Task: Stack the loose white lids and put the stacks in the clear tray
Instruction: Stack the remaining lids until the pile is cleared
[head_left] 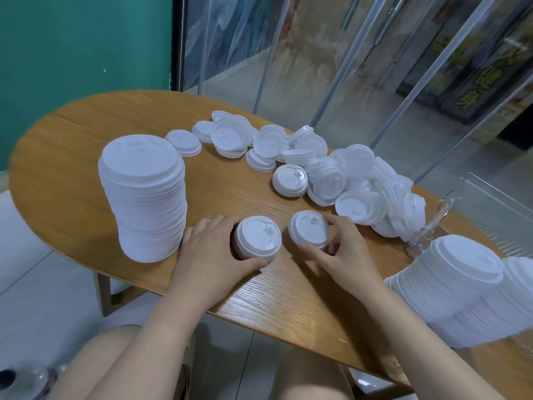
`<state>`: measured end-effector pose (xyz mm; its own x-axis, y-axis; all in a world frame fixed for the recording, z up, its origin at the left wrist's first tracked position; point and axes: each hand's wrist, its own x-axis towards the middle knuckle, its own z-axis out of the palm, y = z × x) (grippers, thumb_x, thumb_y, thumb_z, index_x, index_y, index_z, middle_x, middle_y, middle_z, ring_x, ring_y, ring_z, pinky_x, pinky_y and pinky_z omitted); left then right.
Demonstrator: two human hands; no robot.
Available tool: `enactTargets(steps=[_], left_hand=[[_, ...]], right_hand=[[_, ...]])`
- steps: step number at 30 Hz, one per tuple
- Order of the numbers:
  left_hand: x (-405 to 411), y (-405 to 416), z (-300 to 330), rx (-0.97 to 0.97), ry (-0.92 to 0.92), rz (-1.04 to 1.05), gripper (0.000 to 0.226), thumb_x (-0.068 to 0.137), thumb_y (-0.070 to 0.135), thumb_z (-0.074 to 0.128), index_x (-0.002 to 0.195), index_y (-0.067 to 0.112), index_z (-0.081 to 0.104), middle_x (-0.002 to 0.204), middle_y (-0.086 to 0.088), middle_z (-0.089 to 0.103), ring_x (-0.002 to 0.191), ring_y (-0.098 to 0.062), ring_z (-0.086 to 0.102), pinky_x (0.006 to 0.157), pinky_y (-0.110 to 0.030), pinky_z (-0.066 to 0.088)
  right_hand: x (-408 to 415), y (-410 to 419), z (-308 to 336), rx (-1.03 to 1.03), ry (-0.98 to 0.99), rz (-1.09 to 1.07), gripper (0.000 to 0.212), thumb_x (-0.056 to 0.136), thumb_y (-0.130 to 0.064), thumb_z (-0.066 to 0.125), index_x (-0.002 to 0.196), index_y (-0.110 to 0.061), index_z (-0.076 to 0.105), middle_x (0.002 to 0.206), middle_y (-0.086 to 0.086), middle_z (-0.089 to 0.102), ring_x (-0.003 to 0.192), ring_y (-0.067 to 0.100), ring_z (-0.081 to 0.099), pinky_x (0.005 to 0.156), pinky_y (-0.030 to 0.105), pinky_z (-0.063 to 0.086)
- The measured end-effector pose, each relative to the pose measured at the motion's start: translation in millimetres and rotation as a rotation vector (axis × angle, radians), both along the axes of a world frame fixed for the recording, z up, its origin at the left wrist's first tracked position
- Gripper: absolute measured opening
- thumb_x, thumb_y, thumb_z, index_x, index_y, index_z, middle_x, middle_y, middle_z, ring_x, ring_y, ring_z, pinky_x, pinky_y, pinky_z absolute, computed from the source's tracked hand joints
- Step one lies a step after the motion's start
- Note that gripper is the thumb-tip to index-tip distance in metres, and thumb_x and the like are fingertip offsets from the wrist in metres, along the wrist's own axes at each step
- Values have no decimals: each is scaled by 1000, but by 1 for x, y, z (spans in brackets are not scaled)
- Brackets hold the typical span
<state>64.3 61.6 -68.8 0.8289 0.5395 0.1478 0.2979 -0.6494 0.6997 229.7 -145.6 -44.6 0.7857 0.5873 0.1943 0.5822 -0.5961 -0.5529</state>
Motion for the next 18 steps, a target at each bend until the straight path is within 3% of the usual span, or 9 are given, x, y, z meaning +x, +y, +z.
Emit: enactTargets(steps=[2,5,8,13,18], left_hand=[[0,0,0,1,-3,-1,75,64,75,77,129,44,54,117,27,53,113,-6,41,93,-29,24],[0,0,-1,8,-2,3,75,64,74,78,128,44,56,118,26,55,113,-8,42,90,-29,24],[-1,-1,2,15,11,-14,73,66,74,76,131,47,53,120,25,56,115,-9,42,92,-30,25],[-3,0,6,15,23,-41,80,69,77,74,140,52,48,118,27,53,116,-8,40,96,-32,27],[-2,1,5,23,29,-48,80,69,77,72,140,51,49,119,28,53,113,-5,38,93,-30,24]], right_hand=[[-7,5,6,107,40,15,64,73,-62,82,126,-35,57,103,-13,60,78,7,56,69,14,42],[-19,17,14,189,127,163,60,73,-63,80,125,-44,57,118,-14,64,94,10,62,75,16,47],[-24,29,16,137,186,293,60,74,-54,79,129,-40,59,123,-16,64,108,12,61,80,15,48],[-16,38,18,-10,180,368,62,74,-56,78,129,-54,51,128,-27,59,117,5,57,88,18,50],[-9,41,22,-67,217,404,70,76,-53,80,139,-37,57,132,-20,59,120,5,57,93,27,53]])
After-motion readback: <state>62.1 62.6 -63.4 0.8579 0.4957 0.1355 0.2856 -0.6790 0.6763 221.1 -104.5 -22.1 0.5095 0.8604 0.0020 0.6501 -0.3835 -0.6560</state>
